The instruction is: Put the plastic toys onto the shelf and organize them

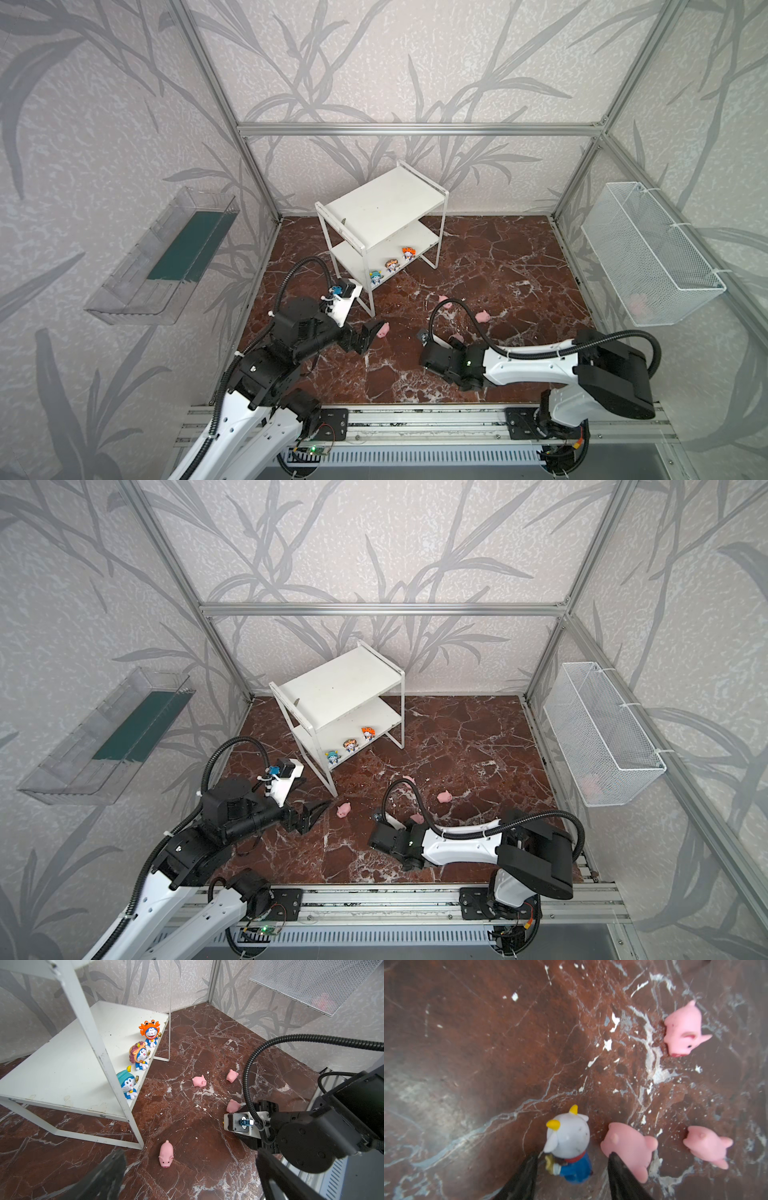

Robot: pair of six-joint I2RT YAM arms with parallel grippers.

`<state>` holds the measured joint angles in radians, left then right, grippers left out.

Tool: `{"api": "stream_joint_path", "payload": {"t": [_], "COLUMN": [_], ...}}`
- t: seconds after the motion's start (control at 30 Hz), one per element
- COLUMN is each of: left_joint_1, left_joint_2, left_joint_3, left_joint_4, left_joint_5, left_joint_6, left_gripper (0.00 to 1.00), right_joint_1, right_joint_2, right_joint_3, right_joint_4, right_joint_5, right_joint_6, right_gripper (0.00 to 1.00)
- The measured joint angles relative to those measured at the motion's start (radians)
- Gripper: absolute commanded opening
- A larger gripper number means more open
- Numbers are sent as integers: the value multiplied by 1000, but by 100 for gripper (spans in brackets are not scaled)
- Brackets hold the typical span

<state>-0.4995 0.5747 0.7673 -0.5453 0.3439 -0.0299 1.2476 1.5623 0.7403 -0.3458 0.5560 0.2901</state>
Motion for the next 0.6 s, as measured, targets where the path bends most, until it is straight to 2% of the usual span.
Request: {"api": "stream_joint_path", "payload": {"t": [0.23,0.4,0.6], "left_joint_1": [0,0,1], "left_joint_2": [-4,-10,-12], "left_joint_3": [0,0,0], "left_joint_4": [0,0,0], "left_joint_5": [2,3,3], "left_joint_6": [0,0,0], "left_gripper": [99,99,99], "right_joint_1": [45,57,54], "right_joint_2": [125,169,169], "right_joint_3": [111,134,149], "right_joint_4": [-113,-160,-175], "right_joint_5": [134,142,103], "right_joint_6": [20,39,36], "right_gripper": [50,34,26]}}
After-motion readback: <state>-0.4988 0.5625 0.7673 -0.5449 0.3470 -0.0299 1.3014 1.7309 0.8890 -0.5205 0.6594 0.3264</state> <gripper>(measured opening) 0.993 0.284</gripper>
